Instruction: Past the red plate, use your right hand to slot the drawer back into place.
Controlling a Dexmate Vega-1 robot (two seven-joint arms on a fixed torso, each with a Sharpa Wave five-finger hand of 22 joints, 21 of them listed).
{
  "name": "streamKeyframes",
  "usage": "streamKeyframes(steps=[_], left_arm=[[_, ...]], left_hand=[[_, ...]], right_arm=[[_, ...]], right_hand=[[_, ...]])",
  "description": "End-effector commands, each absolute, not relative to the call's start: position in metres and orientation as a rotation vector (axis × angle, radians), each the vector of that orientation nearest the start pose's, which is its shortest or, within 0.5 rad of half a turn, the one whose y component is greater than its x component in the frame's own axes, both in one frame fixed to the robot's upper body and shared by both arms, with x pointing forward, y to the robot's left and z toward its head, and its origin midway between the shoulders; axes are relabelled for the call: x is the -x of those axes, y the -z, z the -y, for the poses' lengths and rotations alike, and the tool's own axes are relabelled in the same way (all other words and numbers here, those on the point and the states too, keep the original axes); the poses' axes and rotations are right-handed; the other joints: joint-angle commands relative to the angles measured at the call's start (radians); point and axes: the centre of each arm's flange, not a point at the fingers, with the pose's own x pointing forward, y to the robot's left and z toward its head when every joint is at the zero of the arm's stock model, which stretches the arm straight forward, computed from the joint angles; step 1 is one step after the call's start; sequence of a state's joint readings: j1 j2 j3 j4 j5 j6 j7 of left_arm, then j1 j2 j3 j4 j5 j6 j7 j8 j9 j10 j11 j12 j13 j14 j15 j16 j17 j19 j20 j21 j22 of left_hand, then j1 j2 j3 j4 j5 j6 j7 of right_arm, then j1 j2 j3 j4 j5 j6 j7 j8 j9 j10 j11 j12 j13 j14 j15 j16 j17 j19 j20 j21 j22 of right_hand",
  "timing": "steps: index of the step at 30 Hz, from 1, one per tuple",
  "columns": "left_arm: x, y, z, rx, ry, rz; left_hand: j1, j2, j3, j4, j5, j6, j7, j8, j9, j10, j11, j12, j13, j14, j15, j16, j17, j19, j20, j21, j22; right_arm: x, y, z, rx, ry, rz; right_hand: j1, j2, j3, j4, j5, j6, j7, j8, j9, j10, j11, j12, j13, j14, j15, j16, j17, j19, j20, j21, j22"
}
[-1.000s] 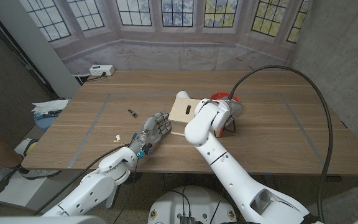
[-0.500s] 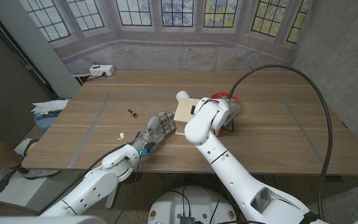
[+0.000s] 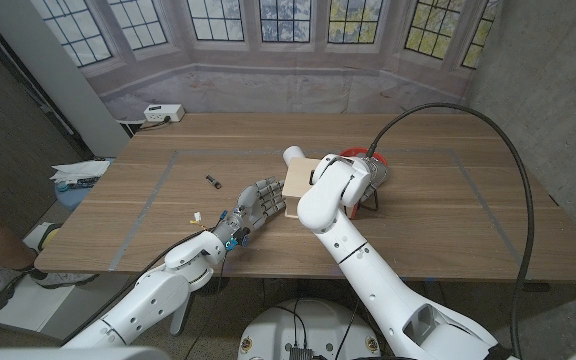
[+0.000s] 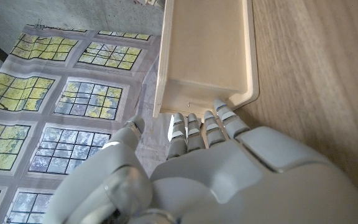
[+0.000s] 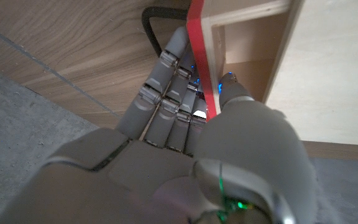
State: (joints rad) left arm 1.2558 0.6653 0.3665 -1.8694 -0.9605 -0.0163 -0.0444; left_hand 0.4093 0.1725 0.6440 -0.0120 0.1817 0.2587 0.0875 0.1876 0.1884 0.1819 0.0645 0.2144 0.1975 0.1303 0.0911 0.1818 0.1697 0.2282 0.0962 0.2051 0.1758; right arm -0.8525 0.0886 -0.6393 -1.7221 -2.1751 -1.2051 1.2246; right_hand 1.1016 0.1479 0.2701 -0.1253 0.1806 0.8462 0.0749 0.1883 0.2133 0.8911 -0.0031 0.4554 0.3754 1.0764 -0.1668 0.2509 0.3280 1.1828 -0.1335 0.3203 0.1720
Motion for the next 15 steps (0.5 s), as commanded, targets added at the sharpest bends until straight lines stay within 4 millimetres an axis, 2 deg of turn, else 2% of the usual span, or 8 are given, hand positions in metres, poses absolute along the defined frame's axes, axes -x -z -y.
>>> streamKeyframes(steps=[1,15], left_arm=[[-0.5378,0.1303,-0.1967,0.259,0.56,0.27],[-0.5364,0.1316,-0.1944,0.259,0.565,0.271]], left_hand=[[-0.001,0.007,0.007,0.001,0.004,0.0,-0.001,-0.002,0.003,-0.004,0.0,-0.003,0.002,0.002,0.006,-0.002,0.002,0.002,-0.003,0.001,0.003],[-0.002,0.006,0.012,0.001,0.005,-0.005,-0.004,-0.002,0.003,-0.009,-0.001,-0.005,0.002,0.001,0.004,-0.003,0.002,0.003,-0.003,0.001,0.003]], right_arm=[[-0.5081,-0.0052,0.0914,1.127,0.368,-0.312],[-0.5057,-0.0072,0.0893,1.12,0.33,-0.317]], right_hand=[[-0.016,-0.018,-0.01,0.003,0.003,-0.021,0.007,-0.003,0.001,-0.019,0.005,-0.011,-0.001,-0.015,0.013,-0.007,0.004,-0.007,0.004,-0.006,0.003],[-0.055,-0.027,-0.024,0.011,0.002,-0.065,0.028,-0.003,-0.001,-0.06,0.04,-0.036,0.004,-0.045,0.05,-0.02,0.001,-0.024,0.026,-0.022,0.002]])
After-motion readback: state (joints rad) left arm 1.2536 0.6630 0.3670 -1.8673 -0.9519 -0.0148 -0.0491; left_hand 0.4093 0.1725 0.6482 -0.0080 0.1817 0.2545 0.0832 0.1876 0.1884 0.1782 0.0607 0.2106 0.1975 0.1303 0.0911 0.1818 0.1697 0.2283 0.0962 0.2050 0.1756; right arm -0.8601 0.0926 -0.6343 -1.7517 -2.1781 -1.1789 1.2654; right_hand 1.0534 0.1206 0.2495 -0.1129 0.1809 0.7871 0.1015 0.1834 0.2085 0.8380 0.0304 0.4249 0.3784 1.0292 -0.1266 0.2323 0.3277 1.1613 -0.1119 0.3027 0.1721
